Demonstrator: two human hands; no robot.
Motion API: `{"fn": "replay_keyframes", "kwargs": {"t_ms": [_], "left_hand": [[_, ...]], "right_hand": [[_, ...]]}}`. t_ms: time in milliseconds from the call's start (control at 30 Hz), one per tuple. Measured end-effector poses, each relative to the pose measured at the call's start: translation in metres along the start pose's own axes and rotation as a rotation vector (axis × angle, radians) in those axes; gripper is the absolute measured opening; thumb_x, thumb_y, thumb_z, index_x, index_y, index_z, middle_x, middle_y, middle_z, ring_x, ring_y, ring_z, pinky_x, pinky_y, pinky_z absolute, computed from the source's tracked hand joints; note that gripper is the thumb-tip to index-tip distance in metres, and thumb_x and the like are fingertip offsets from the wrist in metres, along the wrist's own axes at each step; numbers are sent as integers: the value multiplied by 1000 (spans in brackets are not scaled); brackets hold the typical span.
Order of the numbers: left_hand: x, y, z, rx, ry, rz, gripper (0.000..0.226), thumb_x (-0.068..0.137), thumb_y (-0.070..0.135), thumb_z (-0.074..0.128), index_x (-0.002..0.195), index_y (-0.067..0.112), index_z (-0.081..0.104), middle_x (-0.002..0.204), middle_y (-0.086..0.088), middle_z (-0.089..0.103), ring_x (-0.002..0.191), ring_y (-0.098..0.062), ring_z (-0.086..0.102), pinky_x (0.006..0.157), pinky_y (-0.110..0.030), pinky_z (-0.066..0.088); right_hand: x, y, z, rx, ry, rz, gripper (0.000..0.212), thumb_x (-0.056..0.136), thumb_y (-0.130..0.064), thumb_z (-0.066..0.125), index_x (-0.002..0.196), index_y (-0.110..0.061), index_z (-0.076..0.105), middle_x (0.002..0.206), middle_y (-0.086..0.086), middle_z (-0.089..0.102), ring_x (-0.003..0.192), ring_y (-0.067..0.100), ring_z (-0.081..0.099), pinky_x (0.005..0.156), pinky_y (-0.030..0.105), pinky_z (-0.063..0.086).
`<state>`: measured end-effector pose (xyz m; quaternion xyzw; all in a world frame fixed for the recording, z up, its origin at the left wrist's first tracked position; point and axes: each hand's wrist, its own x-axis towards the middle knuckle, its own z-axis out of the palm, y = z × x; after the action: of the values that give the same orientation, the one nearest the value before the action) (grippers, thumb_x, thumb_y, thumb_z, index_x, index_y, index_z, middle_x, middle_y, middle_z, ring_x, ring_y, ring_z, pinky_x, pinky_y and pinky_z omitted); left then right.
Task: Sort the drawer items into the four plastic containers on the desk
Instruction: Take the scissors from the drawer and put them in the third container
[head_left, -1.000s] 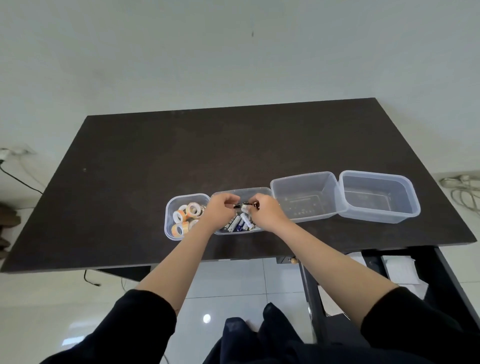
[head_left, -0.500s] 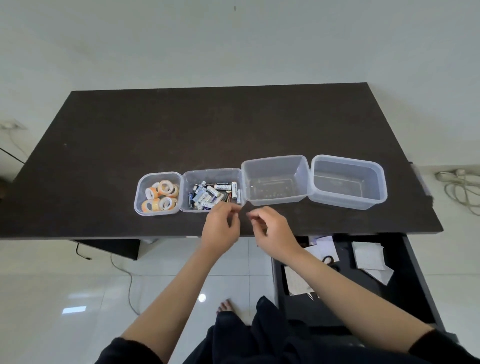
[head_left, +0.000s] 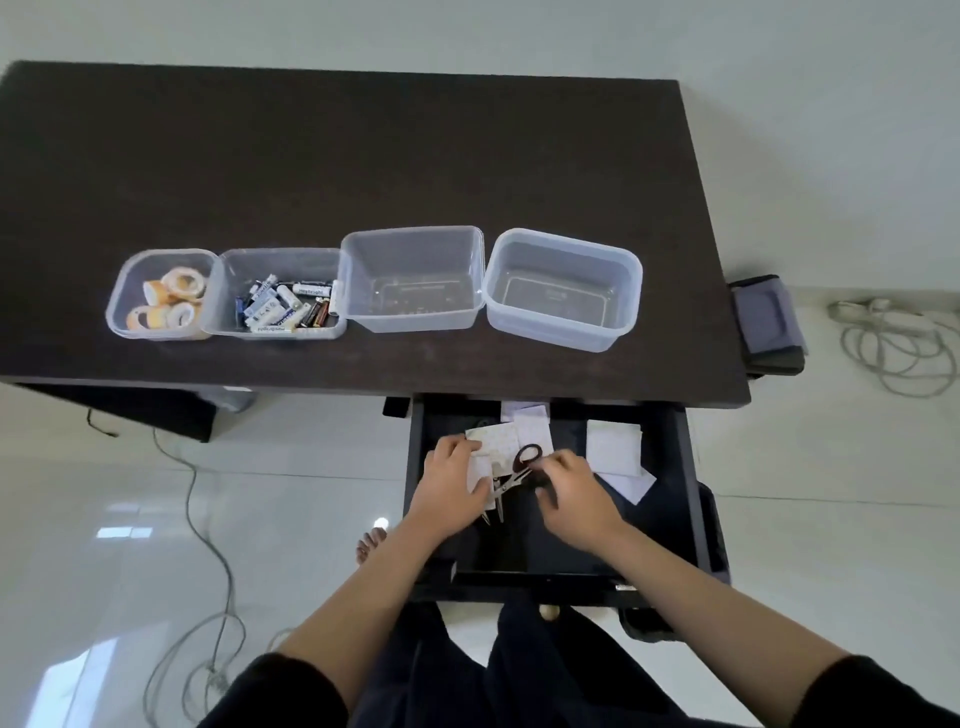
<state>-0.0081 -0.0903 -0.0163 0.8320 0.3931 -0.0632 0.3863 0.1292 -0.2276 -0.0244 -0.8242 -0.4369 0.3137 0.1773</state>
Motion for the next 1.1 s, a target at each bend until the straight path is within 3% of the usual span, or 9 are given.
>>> {"fn": "replay_keyframes", "kwargs": {"t_ms": [133, 233, 333, 433, 533, 633, 800, 933, 1100], "left_hand": [[24, 9, 23, 80, -35, -22, 69, 84, 37, 63, 143, 22, 31, 156, -3, 14, 140, -31, 17, 110, -45, 32], [56, 22, 39, 203, -27, 8, 76, 82, 49, 60, 145, 25, 26, 156, -6, 14, 139, -36, 17, 113, -52, 24], [89, 32, 52, 316, -73, -23, 85, 79, 61, 56, 146, 25, 20, 154, -11, 18, 138, -40, 18, 115, -56, 17], [101, 32, 63, 409, -127, -72, 87, 77, 65, 56, 147, 33, 15, 157, -12, 10, 138, -42, 16, 113, -56, 14], [90, 30, 71, 440, -111, -17, 84, 76, 61, 60, 144, 31, 23, 152, -11, 16, 134, -37, 21, 110, -52, 24], [70, 27, 77, 384, -134, 65, 81, 74, 56, 66, 142, 34, 28, 143, -1, 25, 128, -30, 28, 106, -47, 33], [41, 22, 79, 337, -214, 79, 76, 73, 56, 67, 140, 37, 35, 136, 4, 33, 127, -24, 31, 112, -46, 23], [20, 9, 75, 408, -227, 61, 83, 74, 50, 69, 144, 36, 26, 143, 5, 27, 132, -27, 26, 117, -52, 11], [-9, -3, 72, 458, -122, -163, 100, 73, 50, 71, 149, 28, 8, 154, -11, 2, 144, -35, 3, 116, -55, 5]], "right_hand": [[7, 41, -16, -203, 33, 148, 54, 88, -28, 54, 139, -25, 37, 148, 7, 27, 134, 30, 25, 109, 45, 31], [21, 64, -18, -273, -14, 280, 70, 87, -37, 55, 146, -33, 18, 158, 5, -2, 143, 35, 4, 115, 55, 14], [28, 79, -8, -270, -64, 334, 79, 87, -38, 57, 147, -39, 6, 158, 0, -16, 144, 35, -8, 113, 60, 15], [26, 85, 3, -290, -15, 323, 82, 84, -37, 62, 146, -42, 9, 157, -3, -7, 140, 35, 2, 104, 57, 34], [16, 85, 10, -284, 29, 290, 80, 80, -33, 68, 142, -42, 19, 150, -3, 13, 127, 30, 16, 93, 48, 48], [6, 86, 13, -239, 20, 333, 88, 74, -35, 75, 142, -41, 20, 145, 1, 15, 125, 29, 18, 94, 45, 48], [-12, 84, 13, -229, -25, 461, 104, 72, -36, 78, 144, -47, 4, 147, 10, 1, 130, 37, 19, 89, 44, 50], [-22, 88, 7, -130, -29, 430, 100, 70, -16, 77, 144, -40, 14, 132, 9, 20, 117, 34, 36, 82, 41, 52], [-30, 92, 0, 84, -58, 466, 85, 53, -21, 82, 121, -21, 31, 120, 9, 43, 107, 31, 48, 85, 40, 49]]}}
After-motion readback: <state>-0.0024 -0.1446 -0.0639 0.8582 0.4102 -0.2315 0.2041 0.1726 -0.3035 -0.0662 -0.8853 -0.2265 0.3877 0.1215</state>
